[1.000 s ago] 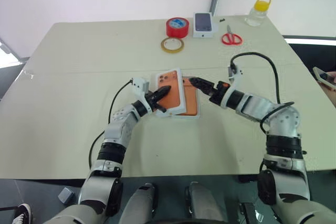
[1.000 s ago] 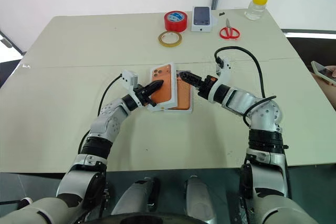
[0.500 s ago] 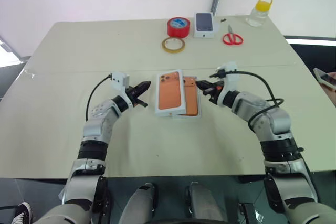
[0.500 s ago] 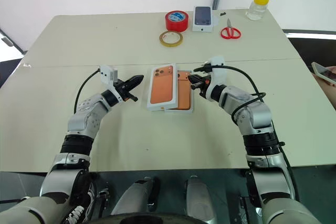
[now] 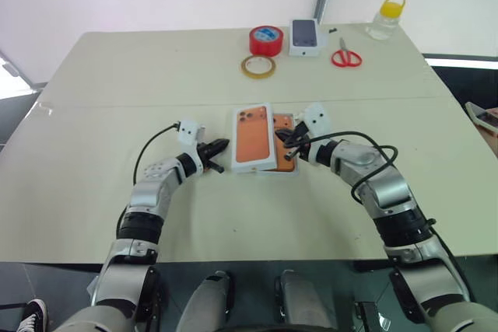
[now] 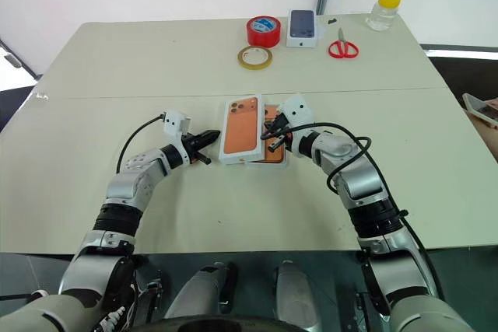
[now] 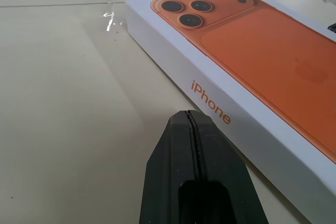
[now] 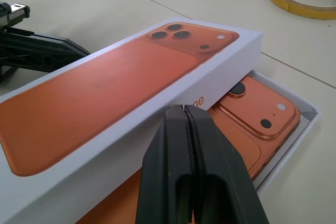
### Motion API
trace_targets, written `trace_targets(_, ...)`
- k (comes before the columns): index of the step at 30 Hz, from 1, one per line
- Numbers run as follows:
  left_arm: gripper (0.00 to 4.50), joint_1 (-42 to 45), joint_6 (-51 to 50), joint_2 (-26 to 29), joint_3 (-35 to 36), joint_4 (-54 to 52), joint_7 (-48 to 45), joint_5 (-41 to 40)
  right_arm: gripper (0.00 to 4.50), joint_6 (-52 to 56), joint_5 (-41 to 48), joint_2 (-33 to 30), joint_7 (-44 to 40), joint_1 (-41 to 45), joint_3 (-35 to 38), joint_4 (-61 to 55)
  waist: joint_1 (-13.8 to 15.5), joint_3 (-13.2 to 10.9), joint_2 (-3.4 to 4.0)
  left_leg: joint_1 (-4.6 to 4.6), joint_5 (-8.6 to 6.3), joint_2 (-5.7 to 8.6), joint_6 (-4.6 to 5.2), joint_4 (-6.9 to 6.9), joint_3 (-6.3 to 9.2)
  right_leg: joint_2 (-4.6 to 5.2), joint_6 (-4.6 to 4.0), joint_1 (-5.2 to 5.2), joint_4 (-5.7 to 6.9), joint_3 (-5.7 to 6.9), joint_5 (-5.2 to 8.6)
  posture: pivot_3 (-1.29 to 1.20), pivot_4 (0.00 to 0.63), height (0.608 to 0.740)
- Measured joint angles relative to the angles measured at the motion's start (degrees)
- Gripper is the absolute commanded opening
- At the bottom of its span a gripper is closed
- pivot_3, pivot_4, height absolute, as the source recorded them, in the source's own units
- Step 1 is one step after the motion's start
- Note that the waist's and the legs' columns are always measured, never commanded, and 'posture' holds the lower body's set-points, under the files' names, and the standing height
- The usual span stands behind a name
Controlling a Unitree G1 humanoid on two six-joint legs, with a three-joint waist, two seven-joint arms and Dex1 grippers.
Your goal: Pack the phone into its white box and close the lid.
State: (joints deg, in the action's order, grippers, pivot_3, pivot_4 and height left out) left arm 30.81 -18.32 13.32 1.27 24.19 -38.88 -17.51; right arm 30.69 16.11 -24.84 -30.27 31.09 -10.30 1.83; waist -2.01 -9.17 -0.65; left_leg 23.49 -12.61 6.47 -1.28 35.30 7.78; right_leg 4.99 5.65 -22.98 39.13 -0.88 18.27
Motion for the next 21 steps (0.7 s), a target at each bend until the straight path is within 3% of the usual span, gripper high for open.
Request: trace_targets(21,0.00,5.9,0.0,-7.0,-0.6,4.2,0.2,1.3,0.05,2.8,-2.4,-1.9,-1.6,-4.7,6.4,-2.9,0.9,0.0,-0.04,0.01,0.03,0.02,-0.06,0.03,-0.01,0.01,0.01,0.03,-0.05,0.00,0.00,0.00,0.150,0.740)
